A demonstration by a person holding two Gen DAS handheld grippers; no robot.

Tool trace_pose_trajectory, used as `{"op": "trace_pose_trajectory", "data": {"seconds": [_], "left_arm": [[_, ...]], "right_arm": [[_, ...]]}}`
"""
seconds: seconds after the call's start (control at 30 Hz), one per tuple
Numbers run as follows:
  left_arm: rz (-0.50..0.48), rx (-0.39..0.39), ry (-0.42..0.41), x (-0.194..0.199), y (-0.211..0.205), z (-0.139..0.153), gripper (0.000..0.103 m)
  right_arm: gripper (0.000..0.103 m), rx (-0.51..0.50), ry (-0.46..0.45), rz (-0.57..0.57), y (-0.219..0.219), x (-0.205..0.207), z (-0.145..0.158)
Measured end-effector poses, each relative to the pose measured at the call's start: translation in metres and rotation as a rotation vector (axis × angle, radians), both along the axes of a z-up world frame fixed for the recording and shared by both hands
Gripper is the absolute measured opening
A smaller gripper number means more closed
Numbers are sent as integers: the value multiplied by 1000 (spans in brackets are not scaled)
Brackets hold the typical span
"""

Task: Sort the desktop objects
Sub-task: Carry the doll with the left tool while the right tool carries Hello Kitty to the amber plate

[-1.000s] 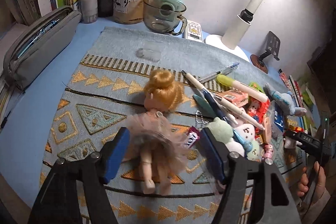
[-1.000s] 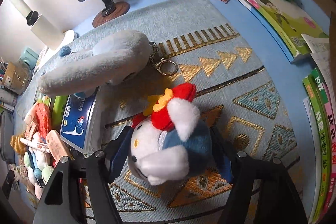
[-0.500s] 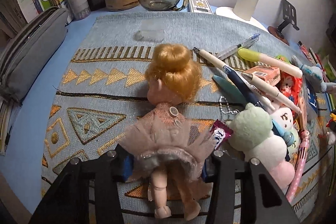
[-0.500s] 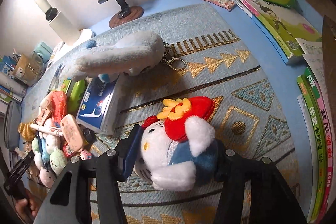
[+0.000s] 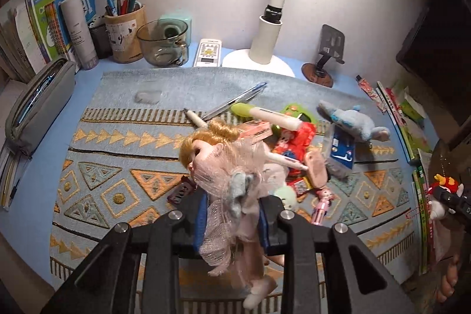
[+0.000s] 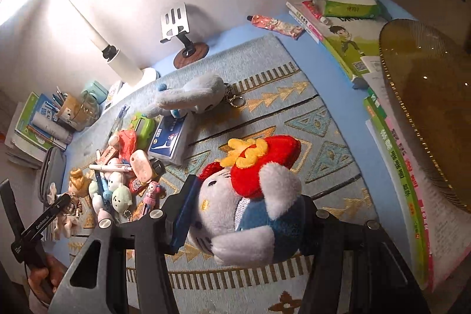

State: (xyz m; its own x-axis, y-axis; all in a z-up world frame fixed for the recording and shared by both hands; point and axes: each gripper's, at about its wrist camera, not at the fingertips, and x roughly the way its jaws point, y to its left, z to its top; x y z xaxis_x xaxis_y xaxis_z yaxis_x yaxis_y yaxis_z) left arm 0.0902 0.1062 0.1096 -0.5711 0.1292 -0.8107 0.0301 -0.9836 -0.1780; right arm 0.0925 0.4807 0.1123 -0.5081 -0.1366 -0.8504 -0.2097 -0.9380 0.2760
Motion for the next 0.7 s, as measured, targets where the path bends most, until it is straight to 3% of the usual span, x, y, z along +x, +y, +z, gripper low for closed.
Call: {"op": "trace_pose_trajectory", "data": {"seconds": [0.1,0.23,0.4,0.7], "left_arm": [[-34,57,-7,0,10,9,23],[22,37,-40,-4,16,6,23],[-11,25,-29,-4,31,19,23],[-188,98,84,-2,132,61,22]], "right_arm": [[56,-3,30,8,23,10,12],[56,-20,41,16,45,17,18],[56,-37,44,27,63,23,20],[56,-49,98,53,78,32,42]]}}
